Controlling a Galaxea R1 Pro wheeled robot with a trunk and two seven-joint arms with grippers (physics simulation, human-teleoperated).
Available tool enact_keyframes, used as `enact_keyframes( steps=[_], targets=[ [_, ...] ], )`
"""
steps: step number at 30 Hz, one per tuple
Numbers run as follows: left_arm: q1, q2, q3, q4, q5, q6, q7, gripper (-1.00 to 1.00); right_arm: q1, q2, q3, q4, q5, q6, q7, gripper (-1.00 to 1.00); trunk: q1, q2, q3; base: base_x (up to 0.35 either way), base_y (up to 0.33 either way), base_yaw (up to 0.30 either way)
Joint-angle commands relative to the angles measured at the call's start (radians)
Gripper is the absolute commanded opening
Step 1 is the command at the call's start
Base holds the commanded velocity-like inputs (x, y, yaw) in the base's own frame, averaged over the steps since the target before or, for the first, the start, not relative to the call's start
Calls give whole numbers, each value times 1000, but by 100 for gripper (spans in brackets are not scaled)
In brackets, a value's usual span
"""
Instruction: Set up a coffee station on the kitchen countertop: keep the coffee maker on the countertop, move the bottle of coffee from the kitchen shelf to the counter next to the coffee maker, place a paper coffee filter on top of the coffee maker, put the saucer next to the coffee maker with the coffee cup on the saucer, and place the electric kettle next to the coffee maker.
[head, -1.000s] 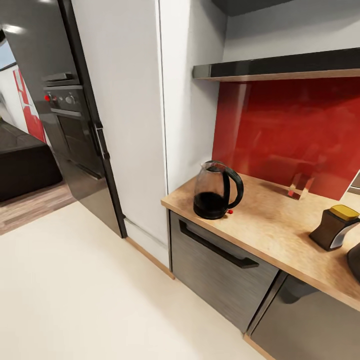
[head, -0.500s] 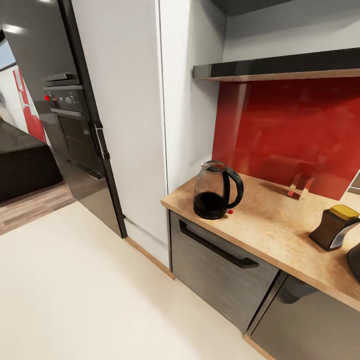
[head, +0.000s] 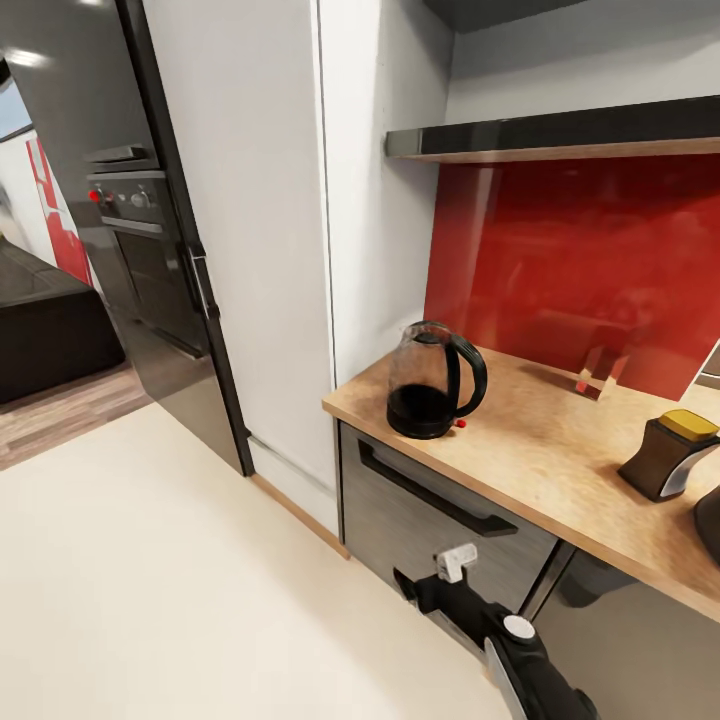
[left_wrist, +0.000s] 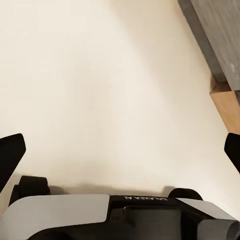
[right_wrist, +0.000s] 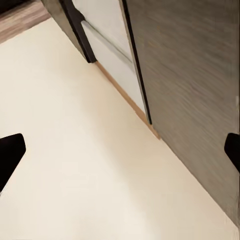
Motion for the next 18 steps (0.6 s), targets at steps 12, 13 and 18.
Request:
enact_keyframes(
  steps=[12, 13, 18],
  targets=[
    [-1, 0, -3, 1, 1, -7, -1, 100, -3, 0, 7, -435, -117, 208, 6, 100, 0, -1, -1, 0, 0, 0],
    [-1, 1, -3, 1, 1, -7, -1, 100, -3, 0, 6, -449, -120, 214, 5, 100, 0, -1, -1, 0, 0, 0],
    [-1, 1, -3, 1, 1, -7, -1, 100, -13, -4, 4, -500, -130, 236, -5, 100, 0, -1, -1, 0, 0, 0]
  ],
)
